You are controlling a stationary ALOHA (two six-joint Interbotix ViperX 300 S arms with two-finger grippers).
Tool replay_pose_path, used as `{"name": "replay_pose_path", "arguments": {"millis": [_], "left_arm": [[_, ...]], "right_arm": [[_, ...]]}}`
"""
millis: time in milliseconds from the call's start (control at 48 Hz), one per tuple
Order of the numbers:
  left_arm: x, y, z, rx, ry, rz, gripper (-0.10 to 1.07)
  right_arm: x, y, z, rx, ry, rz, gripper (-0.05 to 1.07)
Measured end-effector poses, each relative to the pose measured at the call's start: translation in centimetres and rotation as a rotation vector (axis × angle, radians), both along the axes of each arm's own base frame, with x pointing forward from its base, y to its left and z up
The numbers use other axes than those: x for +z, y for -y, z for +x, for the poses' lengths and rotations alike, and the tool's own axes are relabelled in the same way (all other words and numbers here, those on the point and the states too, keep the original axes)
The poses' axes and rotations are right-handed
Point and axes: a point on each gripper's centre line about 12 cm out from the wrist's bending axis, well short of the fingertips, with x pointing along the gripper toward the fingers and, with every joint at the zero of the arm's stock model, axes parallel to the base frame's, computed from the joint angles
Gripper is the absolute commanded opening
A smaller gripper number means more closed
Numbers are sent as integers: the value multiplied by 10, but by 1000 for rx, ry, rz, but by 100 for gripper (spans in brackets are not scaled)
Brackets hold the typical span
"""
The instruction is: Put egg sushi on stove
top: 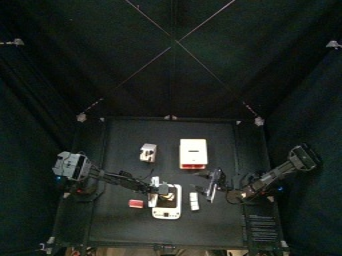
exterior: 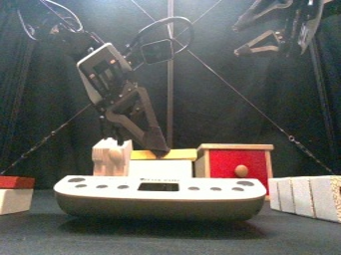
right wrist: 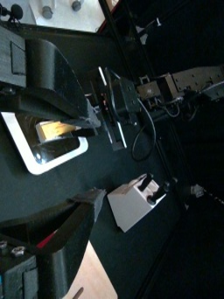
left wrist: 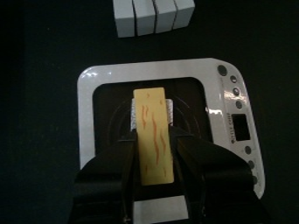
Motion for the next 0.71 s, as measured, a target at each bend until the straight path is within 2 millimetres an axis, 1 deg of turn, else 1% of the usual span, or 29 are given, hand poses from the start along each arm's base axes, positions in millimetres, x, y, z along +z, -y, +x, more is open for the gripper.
{"name": "replay_pose_path", "arguments": {"millis": [250,375,708], "left_arm": [[0,1,0,-1,-1,0,81],[0,1,0,-3,0,1,87],[5,1,0,-3,14,-1,87]], "right_arm": [[0,0,0,1,0,0,91],[0,0,0,1,0,0,91],[-1,0,0,0,-3,-1,91]]}}
